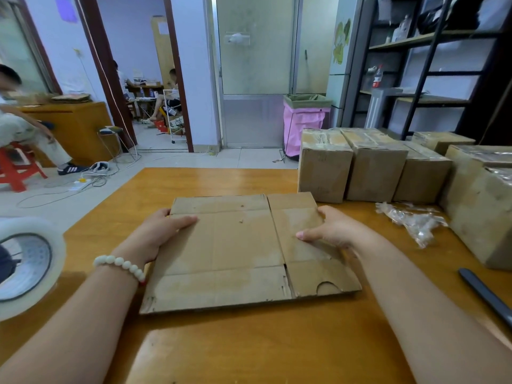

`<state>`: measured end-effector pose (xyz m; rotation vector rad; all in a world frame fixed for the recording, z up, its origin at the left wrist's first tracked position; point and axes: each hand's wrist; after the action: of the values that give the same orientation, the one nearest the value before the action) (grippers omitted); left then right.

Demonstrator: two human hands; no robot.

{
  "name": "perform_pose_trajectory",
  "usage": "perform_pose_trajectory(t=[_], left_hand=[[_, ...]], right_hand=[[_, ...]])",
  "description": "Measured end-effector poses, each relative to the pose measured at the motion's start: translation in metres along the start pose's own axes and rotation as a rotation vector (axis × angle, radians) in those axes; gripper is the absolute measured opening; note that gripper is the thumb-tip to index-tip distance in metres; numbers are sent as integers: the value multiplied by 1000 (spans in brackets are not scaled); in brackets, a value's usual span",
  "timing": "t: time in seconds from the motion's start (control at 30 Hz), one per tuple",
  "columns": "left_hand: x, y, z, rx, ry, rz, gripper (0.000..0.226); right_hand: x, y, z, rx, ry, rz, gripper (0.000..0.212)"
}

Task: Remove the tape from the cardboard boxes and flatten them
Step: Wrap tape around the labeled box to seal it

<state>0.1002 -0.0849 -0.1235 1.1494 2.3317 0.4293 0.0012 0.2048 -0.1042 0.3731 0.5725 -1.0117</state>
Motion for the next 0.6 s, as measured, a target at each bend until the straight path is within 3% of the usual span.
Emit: perform_pose_trajectory(t=[0.23,0.43,0.6], left_hand=[[-6,-5,-1,116,32,-147,58],[-8,-11,-6,199,-500,-322,64],[-3,-17,-4,122,-937,-295,78]], right_hand=[[11,-2,0,-47,186,107,98],[19,0,4,-92,207,150,91],[41,-2,11,-160,277,106,87]])
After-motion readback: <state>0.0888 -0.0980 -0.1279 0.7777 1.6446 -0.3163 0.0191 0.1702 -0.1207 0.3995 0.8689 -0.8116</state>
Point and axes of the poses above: each hand's wrist, its own y-axis away from the middle knuckle, its own x-axis out of the palm, z = x × y, and after that the axes turned 15 degrees about -x, right-handed
